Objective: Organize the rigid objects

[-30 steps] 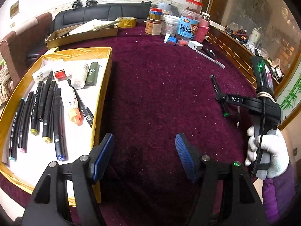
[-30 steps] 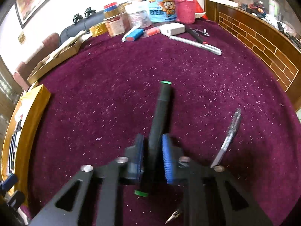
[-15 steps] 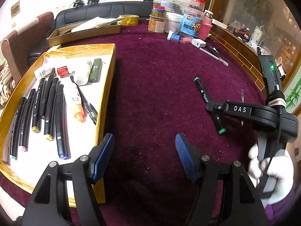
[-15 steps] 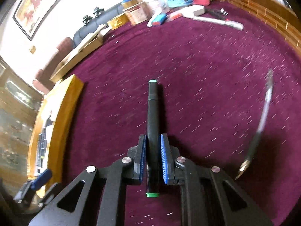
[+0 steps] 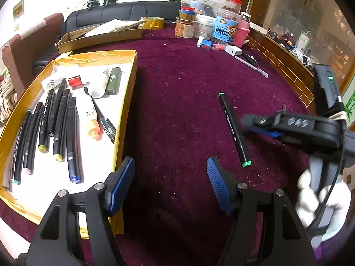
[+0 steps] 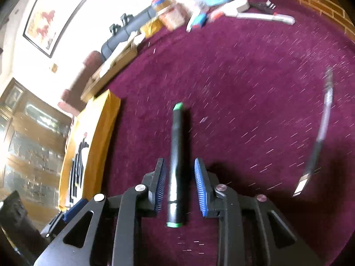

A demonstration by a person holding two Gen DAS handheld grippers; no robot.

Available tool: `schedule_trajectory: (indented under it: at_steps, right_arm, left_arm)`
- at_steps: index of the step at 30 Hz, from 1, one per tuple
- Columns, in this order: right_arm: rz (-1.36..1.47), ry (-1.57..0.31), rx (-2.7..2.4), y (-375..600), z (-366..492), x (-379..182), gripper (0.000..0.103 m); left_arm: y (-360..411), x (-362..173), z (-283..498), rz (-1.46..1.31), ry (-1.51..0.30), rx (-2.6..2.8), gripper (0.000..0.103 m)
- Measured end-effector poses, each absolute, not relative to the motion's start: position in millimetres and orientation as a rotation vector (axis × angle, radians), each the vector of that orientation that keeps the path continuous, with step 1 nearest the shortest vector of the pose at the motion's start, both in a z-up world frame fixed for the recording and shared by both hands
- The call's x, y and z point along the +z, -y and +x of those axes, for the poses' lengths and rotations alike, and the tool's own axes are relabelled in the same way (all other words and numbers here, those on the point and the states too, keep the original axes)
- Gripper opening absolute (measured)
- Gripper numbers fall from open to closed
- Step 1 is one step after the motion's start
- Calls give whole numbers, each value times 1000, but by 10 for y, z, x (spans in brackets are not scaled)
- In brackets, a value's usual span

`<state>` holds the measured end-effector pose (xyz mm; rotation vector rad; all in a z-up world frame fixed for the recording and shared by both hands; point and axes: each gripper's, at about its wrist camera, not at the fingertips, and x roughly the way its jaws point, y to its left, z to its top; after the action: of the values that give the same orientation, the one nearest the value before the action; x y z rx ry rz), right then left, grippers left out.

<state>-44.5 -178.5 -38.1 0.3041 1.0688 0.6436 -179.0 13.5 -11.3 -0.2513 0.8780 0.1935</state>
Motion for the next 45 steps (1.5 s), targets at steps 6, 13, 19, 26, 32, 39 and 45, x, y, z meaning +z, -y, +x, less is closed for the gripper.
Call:
schedule_trajectory:
  at_steps: [6, 13, 19, 26, 32, 39, 45]
  right_arm:
    - [363, -941, 535, 2457, -303, -181, 34]
    - [414, -912, 368, 3169, -184, -250, 35]
    - [421, -950, 340, 3318, -100, -376, 35]
    - [374, -986, 381, 3031, 47, -456, 35]
    - [306, -977, 371, 2825, 115, -458, 36]
    - [177, -948, 326, 2614, 222, -442, 36]
    - [152, -925, 336, 2572, 239, -447, 42]
  left_arm:
    - [-109, -114, -1771, -256, -886, 193, 67]
    - [-39, -135, -1708, -263, -900, 172, 67]
    - [55, -152, -1655, -267, -918, 150, 67]
    - [193, -131, -1605, -254, -922, 131, 67]
    - [278, -117, -1486, -248, -938, 114, 67]
    - [451, -133, -1202, -230, -946, 70, 67]
    - [531, -246, -874, -229, -971, 67, 66]
